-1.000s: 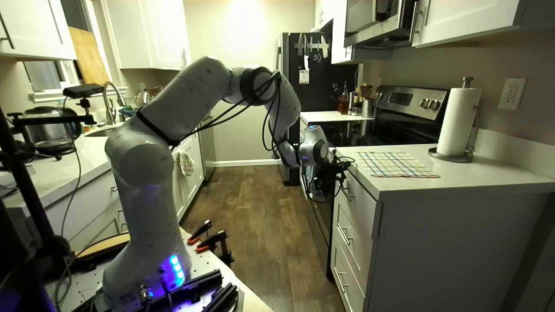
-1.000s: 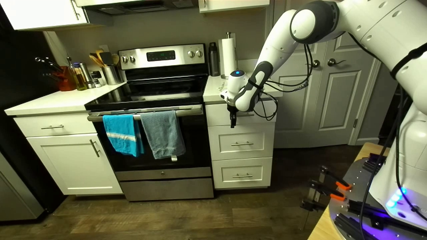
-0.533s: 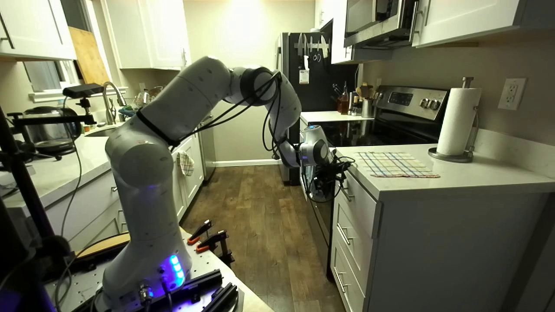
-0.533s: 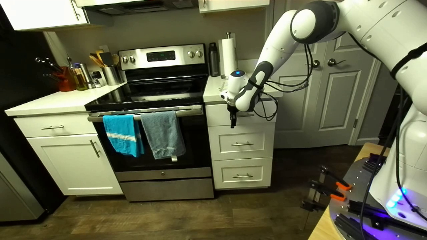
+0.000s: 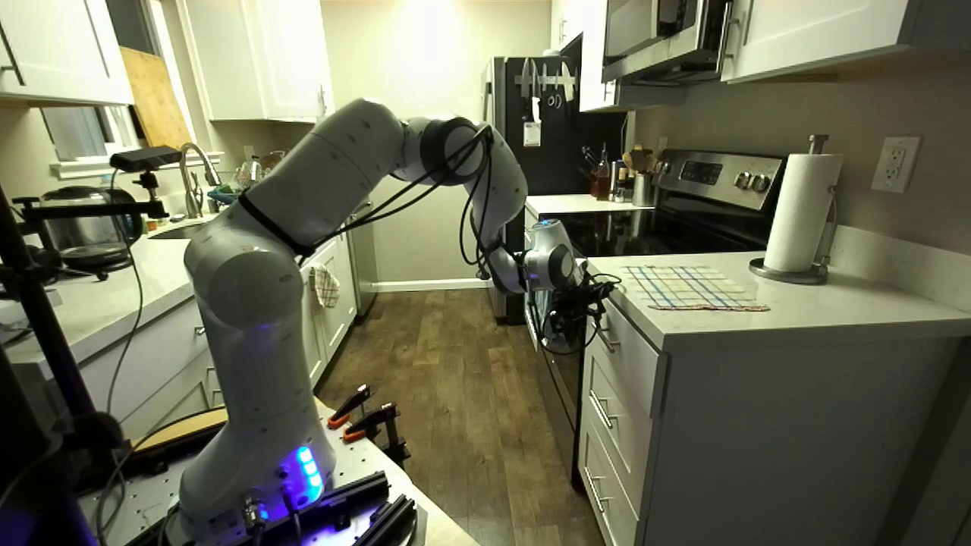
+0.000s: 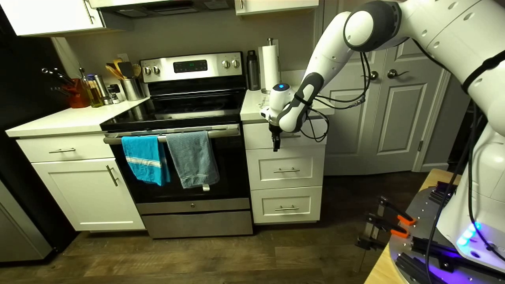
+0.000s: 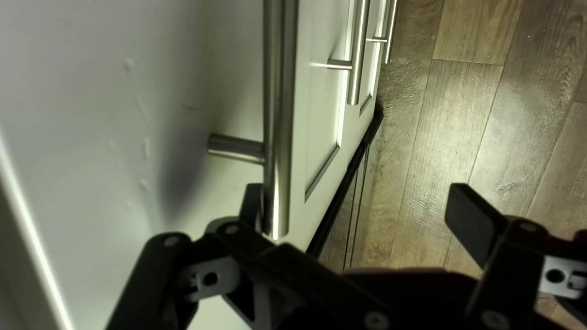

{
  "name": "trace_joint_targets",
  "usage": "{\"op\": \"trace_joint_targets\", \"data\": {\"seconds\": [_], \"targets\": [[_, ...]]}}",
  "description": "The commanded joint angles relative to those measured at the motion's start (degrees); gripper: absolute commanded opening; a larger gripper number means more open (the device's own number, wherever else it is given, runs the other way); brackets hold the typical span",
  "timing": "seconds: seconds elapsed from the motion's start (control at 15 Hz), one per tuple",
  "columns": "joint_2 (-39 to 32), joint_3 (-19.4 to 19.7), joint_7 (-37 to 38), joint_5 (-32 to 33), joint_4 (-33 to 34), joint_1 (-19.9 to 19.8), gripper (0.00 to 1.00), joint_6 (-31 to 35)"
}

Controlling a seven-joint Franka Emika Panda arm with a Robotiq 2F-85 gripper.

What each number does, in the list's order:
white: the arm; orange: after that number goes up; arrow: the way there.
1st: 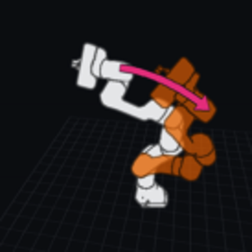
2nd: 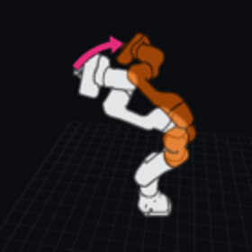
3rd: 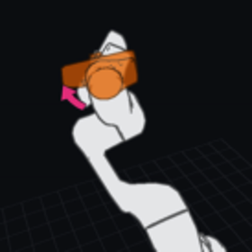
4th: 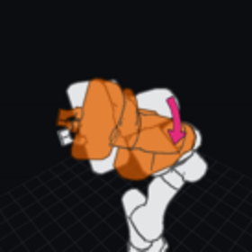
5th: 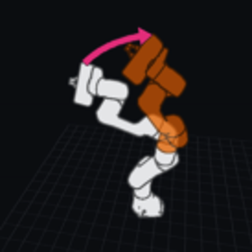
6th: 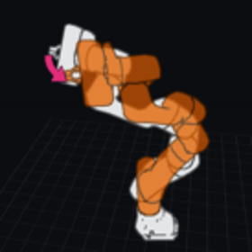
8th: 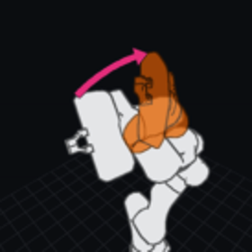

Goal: Open the top drawer of the cabinet on the right

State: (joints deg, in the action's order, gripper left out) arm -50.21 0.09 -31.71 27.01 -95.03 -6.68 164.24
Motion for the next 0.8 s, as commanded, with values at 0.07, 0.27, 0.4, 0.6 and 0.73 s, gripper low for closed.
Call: {"op": "trace_joint_targets", "data": {"seconds": [0.07, 0.27, 0.4, 0.6, 0.73], "targets": [[0.05, 0.41, -0.40, -0.18, -0.26, 0.34, 1.00, 0.54], [-0.16, 0.91, -0.34, -0.17, 0.43, 0.30, 1.00, 0.60], [-0.17, 0.99, -0.33, -0.16, 0.45, 0.36, 1.00, 0.59], [-0.17, 1.03, -0.32, -0.15, 0.45, 0.40, 1.00, 0.59], [-0.17, 1.03, -0.32, -0.15, 0.45, 0.40, 1.00, 0.59]]}}
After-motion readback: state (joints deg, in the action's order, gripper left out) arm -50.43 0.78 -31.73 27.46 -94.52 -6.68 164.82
